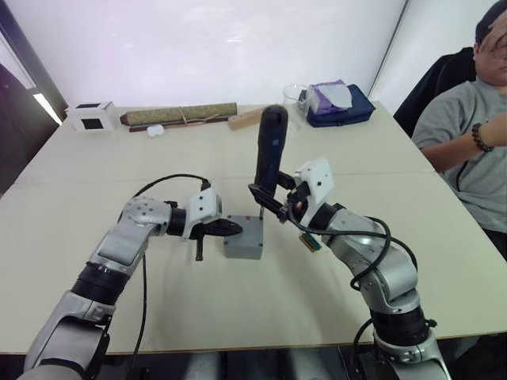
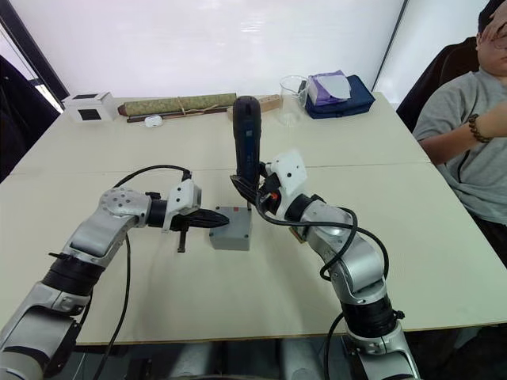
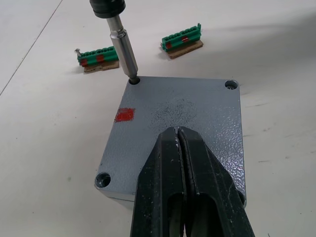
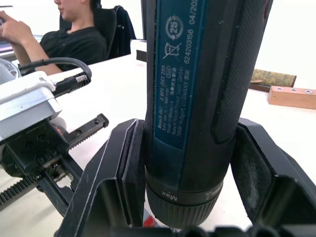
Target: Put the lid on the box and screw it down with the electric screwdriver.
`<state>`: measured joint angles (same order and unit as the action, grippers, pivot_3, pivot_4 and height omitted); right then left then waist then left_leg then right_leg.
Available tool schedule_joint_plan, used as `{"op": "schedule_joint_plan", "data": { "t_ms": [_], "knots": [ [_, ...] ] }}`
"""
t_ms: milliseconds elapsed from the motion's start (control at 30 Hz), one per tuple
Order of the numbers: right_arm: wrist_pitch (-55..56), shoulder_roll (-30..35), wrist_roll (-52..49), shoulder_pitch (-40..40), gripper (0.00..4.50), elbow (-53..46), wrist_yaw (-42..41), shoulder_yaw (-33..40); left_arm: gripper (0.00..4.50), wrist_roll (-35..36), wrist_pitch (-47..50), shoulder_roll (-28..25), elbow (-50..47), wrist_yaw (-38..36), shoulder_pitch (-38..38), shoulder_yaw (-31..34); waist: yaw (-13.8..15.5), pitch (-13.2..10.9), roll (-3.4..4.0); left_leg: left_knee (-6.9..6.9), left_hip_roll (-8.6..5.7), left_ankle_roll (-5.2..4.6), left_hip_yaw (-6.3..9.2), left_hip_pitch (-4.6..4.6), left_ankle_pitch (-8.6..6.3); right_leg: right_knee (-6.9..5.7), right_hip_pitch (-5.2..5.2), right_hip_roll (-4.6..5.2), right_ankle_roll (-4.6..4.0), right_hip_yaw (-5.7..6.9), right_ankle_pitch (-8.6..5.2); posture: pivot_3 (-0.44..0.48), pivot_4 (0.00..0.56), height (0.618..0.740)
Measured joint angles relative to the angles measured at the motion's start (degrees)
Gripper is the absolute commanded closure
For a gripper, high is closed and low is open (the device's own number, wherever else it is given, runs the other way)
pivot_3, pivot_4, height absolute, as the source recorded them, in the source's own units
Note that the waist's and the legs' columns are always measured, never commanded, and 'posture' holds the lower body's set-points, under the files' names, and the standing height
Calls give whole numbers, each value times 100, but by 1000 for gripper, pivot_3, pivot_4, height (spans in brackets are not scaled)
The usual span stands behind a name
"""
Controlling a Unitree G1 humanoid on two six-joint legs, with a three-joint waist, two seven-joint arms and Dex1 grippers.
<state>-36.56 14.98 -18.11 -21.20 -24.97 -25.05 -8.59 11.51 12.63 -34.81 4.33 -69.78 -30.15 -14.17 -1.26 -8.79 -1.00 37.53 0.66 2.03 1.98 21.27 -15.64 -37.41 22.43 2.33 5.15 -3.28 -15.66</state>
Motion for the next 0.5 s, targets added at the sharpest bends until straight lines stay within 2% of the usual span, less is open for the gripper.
{"op": "schedule_joint_plan", "data": {
  "t_ms": [500],
  "knots": [
    [-16, 138, 179, -122, 2324, 1, 87, -299, 4500, -85, -124, 25, 34, -1, 21, -50, 6, 68, -8, -33, 5, 0, 0, -7, 0, 26, -1, 1, -9, 0, -6, 0, 150, 736]
  ]
}}
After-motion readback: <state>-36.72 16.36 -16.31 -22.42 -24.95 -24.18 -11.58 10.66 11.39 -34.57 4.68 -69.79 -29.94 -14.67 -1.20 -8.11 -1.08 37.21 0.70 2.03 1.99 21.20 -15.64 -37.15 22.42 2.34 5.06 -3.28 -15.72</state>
